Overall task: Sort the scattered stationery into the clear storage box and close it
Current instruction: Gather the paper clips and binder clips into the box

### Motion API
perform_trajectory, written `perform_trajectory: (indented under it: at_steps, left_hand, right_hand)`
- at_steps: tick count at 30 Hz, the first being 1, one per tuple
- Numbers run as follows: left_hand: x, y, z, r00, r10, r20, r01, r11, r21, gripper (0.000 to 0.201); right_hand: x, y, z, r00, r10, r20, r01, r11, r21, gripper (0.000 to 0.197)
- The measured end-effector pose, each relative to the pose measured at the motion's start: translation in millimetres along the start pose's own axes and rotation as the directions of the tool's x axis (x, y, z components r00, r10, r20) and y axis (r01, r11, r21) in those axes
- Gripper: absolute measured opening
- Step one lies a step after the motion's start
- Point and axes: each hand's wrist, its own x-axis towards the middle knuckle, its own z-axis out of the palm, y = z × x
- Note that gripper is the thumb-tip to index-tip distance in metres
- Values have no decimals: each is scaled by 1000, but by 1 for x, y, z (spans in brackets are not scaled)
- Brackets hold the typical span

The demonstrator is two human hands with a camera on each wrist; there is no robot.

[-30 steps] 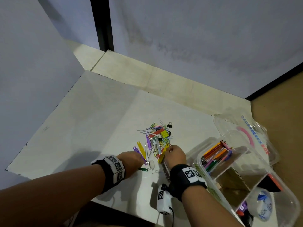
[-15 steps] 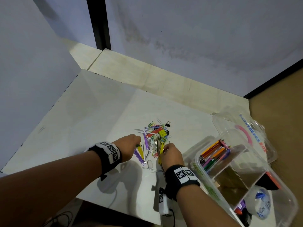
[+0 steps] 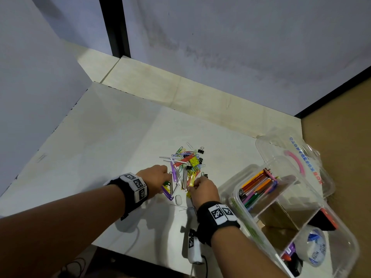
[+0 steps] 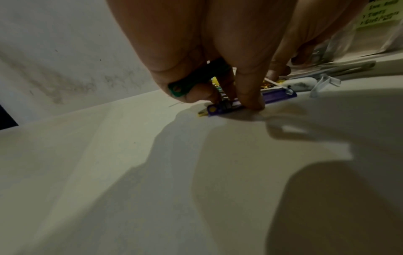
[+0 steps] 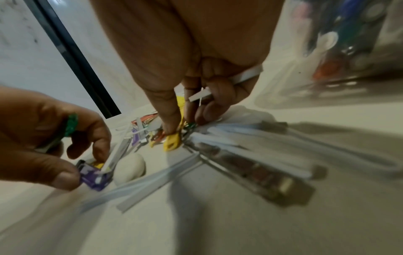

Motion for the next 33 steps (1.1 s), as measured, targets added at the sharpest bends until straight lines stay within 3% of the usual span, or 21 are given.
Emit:
perform_trajectory:
  at_steps: [4, 9, 13, 16, 19, 23, 27, 33]
  left_hand:
    - [0, -3, 4, 999, -9, -37, 7, 999, -32, 39]
    - [3, -3, 5, 998, -2, -58, 1, 1000, -24, 37]
    - [4, -3, 8, 998, 7, -67, -7, 1000, 4, 33]
    - [4, -2, 9, 997, 18, -71, -16, 999, 32, 31]
    - [3, 0, 8, 996, 35, -77, -28, 996, 88, 32]
    - [2, 3, 7, 994, 53, -92, -38, 987, 156, 30]
    - [3, 7, 6, 994, 66, -88, -45, 974, 223, 33]
    - [10, 24, -1, 998, 46, -30, -35, 953, 300, 29]
  right_hand:
    - [-3, 9, -1, 998, -4, -62, 12, 993, 116, 21]
    - [-15, 9, -6, 969, -208, -135, 181, 965, -187, 24]
    - [-28, -3, 9, 951, -308, -12, 289, 904, -315, 23]
    - [-32, -7, 21, 953, -300, 46, 295, 876, -382, 26]
    - [-33, -6, 17, 959, -279, 37, 277, 912, -301, 20]
    - [-40, -2, -5, 970, -241, -39, 238, 969, -70, 9]
    - [-59, 5, -39, 959, -249, -137, 272, 943, 194, 15]
    - [-90, 19, -104, 913, -265, -309, 345, 907, 241, 26]
